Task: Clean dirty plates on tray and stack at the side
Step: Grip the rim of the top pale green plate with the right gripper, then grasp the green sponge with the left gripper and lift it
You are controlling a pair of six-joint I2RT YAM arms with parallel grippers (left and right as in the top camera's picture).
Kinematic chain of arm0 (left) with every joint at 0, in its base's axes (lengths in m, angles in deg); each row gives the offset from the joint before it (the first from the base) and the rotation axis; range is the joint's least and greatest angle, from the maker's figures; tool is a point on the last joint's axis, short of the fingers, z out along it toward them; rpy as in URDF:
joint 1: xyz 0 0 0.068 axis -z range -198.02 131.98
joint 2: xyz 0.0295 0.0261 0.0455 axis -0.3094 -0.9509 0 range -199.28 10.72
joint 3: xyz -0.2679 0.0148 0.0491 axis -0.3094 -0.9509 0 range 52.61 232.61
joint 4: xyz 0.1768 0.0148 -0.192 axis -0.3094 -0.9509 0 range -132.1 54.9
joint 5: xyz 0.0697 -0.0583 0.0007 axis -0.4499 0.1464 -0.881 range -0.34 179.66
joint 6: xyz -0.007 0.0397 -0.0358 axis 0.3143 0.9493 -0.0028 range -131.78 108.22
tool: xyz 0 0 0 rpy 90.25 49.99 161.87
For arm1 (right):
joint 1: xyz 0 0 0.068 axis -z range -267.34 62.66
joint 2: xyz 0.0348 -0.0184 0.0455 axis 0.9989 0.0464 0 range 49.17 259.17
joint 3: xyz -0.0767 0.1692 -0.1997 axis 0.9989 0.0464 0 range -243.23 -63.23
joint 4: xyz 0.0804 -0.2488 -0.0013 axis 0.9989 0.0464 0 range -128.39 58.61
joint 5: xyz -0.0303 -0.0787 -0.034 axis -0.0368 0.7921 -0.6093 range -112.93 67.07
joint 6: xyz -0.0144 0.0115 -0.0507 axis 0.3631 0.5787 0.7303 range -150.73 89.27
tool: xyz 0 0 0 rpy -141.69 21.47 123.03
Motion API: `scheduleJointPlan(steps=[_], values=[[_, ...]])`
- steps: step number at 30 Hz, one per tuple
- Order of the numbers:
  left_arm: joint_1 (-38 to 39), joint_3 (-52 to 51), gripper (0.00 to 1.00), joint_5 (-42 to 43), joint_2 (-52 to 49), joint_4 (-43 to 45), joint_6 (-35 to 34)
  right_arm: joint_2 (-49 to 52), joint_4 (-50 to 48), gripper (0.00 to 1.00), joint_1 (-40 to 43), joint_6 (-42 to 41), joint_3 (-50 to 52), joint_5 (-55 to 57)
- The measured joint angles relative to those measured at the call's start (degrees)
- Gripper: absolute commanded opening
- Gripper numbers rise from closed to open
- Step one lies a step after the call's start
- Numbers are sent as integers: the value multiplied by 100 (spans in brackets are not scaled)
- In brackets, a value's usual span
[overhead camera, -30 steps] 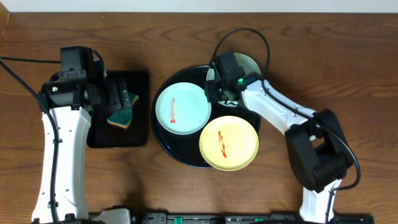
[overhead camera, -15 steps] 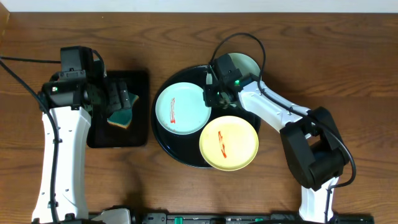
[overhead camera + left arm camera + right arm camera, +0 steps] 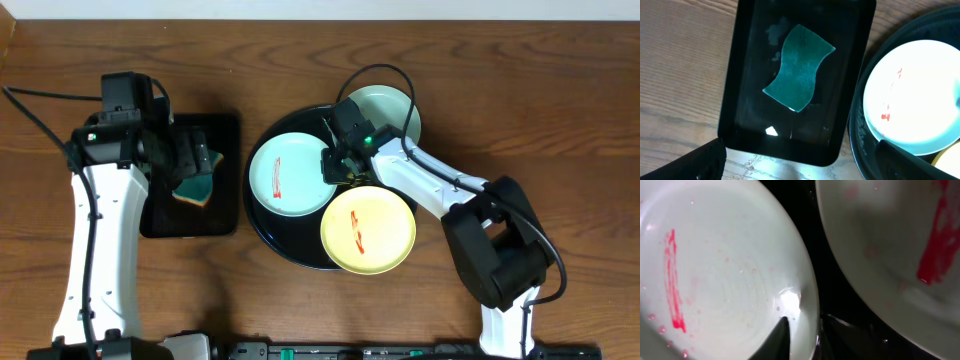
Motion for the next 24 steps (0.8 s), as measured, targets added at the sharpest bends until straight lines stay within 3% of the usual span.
scheduleJointPlan(steps=[9, 16, 24], values=[[0, 0, 96, 0, -212, 46, 0, 223, -144, 2, -48, -133, -11, 164], [0, 0, 91, 0, -431, 168, 13, 223, -168, 1, -48, -192, -31, 186], [0, 0, 84, 0, -962, 243, 616, 223, -170, 1, -48, -192, -33, 205]])
